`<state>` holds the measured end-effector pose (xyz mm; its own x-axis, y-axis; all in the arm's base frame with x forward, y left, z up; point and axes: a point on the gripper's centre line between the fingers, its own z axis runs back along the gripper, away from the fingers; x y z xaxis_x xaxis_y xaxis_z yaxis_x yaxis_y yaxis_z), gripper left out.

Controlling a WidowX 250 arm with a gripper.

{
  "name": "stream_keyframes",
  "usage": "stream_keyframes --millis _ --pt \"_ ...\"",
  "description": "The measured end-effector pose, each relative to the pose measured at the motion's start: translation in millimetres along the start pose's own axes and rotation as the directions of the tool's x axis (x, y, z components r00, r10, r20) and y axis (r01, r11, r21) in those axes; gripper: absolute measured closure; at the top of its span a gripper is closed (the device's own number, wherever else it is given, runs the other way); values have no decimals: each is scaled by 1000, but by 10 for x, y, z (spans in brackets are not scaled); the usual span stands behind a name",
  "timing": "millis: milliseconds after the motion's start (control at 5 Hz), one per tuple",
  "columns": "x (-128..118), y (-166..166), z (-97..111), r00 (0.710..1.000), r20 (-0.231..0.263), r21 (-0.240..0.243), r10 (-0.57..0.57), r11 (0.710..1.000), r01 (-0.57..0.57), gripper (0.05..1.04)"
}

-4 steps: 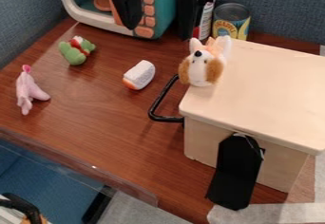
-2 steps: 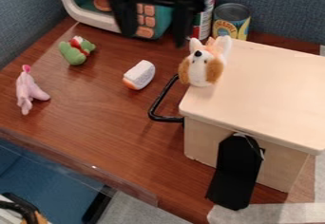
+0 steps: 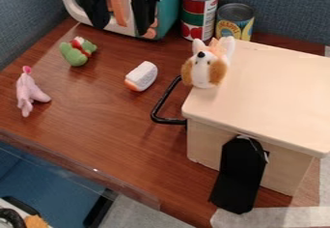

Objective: Move the white object to the lower middle of the table

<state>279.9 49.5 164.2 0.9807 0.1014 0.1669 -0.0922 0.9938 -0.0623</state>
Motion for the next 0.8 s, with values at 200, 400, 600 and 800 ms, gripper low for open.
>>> stream_keyframes --millis 200,400,600,800 --pt "280 254 -253 995 63 44 -75 996 72 83" --pt "478 377 -618 987 90 99 -136 987 127 83" --pt "542 429 -900 984 83 110 -160 982 151 83" --pt "496 455 -1097 987 40 122 -158 981 152 83"
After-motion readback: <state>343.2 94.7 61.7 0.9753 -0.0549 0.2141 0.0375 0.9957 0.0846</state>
